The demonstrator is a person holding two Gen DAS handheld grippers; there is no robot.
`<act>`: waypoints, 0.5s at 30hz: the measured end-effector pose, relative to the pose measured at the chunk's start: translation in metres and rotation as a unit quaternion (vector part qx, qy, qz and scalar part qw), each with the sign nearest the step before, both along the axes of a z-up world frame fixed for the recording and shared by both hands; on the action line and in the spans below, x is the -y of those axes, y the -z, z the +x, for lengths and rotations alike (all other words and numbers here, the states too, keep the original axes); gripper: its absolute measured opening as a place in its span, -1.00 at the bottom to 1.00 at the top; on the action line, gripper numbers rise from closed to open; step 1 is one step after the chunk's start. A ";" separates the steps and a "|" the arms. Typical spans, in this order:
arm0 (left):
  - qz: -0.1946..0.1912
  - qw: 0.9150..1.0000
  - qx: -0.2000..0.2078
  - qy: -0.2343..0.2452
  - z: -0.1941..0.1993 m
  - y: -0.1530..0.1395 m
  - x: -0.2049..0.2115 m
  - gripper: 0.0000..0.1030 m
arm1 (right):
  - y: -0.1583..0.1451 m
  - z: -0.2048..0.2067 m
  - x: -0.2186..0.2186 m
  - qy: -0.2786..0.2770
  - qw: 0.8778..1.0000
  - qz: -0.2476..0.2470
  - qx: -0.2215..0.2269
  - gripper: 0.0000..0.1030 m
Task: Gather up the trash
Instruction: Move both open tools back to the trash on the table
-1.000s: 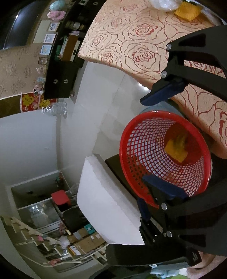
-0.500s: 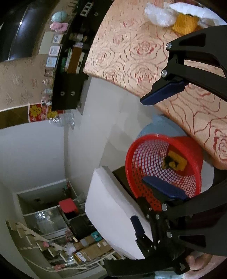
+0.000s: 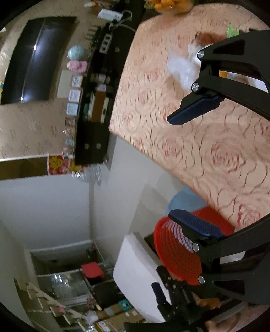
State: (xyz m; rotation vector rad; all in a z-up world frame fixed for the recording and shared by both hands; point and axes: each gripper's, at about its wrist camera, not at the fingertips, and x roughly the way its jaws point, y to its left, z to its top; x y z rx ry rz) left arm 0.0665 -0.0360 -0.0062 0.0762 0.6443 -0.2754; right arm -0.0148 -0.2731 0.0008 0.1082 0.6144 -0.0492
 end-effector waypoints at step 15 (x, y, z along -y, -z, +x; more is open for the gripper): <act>0.006 0.998 0.012 0.065 -0.021 -0.001 0.055 0.48 | 0.025 -0.088 0.099 0.152 0.988 0.001 -0.011 0.65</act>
